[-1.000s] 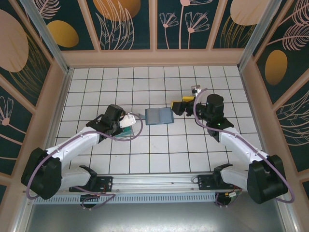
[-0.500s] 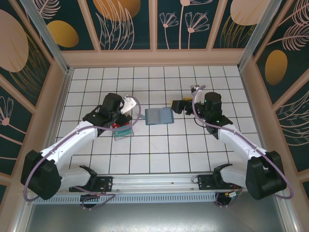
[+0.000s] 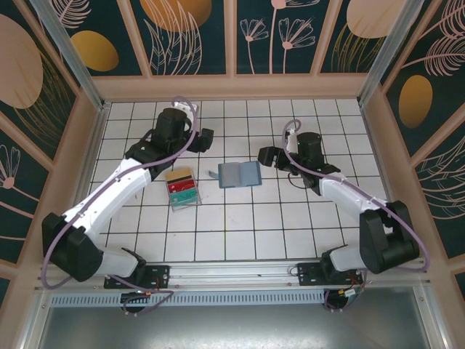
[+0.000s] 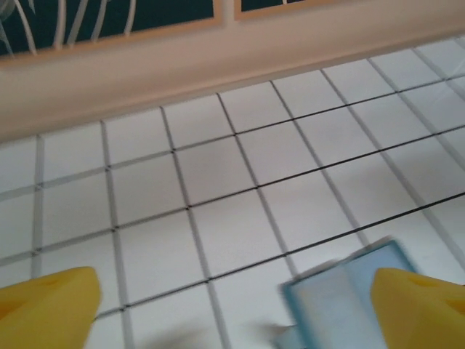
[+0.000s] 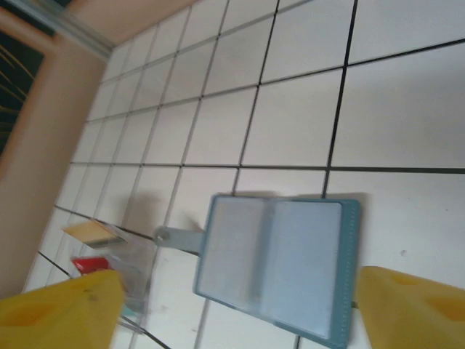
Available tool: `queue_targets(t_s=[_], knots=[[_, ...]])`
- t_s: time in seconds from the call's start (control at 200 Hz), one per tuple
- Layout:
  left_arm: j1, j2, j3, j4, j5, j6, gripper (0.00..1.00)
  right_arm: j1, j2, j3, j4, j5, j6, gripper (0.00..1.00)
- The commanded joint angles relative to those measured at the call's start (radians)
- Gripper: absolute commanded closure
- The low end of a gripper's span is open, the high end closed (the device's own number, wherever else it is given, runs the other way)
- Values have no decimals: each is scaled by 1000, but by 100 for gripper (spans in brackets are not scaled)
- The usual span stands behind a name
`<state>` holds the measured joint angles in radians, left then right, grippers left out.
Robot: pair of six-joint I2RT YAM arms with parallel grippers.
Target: Take the credit cards out of the card holder
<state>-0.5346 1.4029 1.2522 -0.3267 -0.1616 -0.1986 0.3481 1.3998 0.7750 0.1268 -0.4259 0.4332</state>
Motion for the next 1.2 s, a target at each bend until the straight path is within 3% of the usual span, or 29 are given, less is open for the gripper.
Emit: queue_targets(t_s=[0.0,0.18,0.32,0.5,0.836,1.196], knots=[[7,60,17,-38,133,-243,14,16,85,24,-12,-29,22,38],[8,120,-70,73,254,-423,30,58,211,76,-23,4,30,67],[6,162,-124,157,291,-528,44,66,282,106,-63,77,34,75],[-6,266,-138,192,339,-609,55,68,336,127,-92,140,14,74],[-48,430,-145,239,342,-642,56,96,385,90,-60,131,31,72],[-55,509,-117,206,331,-635,55,108,390,70,-41,129,56,72]])
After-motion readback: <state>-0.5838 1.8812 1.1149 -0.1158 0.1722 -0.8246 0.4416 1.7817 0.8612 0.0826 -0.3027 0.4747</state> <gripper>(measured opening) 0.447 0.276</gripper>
